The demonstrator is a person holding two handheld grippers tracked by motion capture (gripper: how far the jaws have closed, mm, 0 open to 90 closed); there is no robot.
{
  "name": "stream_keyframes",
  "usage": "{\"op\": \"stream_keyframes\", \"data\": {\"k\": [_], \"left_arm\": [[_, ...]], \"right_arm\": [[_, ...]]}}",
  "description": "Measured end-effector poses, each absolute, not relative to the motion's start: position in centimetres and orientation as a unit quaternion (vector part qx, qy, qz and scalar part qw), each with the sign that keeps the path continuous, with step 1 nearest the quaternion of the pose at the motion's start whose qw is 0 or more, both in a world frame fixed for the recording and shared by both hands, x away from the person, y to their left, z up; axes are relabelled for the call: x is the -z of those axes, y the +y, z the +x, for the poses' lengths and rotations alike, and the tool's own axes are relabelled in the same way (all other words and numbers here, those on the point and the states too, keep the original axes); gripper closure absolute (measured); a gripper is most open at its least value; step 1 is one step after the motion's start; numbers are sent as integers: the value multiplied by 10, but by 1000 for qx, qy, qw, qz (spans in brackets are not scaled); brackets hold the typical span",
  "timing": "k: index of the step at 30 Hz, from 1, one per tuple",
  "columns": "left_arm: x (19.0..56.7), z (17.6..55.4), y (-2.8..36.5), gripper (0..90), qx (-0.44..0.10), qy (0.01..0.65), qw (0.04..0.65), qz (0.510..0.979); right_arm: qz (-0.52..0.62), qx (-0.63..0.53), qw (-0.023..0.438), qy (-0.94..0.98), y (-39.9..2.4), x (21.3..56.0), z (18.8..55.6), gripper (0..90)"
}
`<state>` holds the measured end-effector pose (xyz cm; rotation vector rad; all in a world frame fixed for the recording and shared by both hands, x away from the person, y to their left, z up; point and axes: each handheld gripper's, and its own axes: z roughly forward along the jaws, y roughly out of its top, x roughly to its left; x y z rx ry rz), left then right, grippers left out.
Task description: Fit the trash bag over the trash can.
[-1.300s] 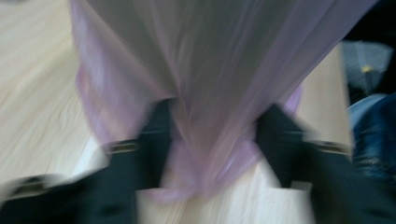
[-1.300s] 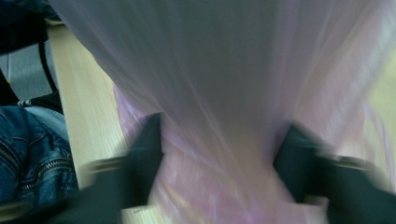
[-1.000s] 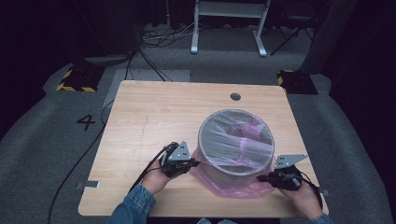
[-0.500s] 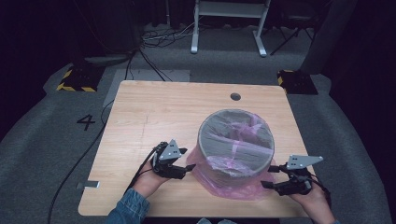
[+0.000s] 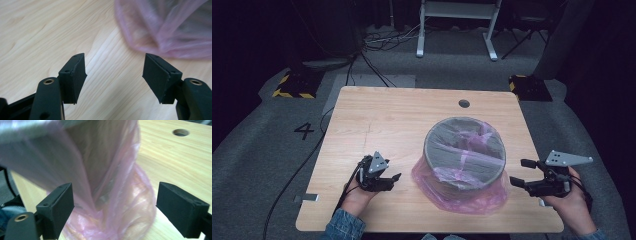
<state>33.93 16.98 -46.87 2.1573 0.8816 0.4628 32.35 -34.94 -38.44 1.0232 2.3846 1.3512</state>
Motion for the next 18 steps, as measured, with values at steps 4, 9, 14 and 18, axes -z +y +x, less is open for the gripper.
{"op": "stream_keyframes", "data": {"k": [4,9,14,18], "left_arm": [[476,340,180,348,-183,357,359,843],[483,341,193,349,-183,376,342,841],[490,343,203,349,-185,390,326,841],[493,344,209,349,-185,398,319,840]], "right_arm": [[380,-438,115,807,-349,370,331,143],[350,-438,118,820,-345,351,335,140],[335,-445,131,820,-337,333,341,163],[314,-441,134,830,-326,321,346,331]]}}
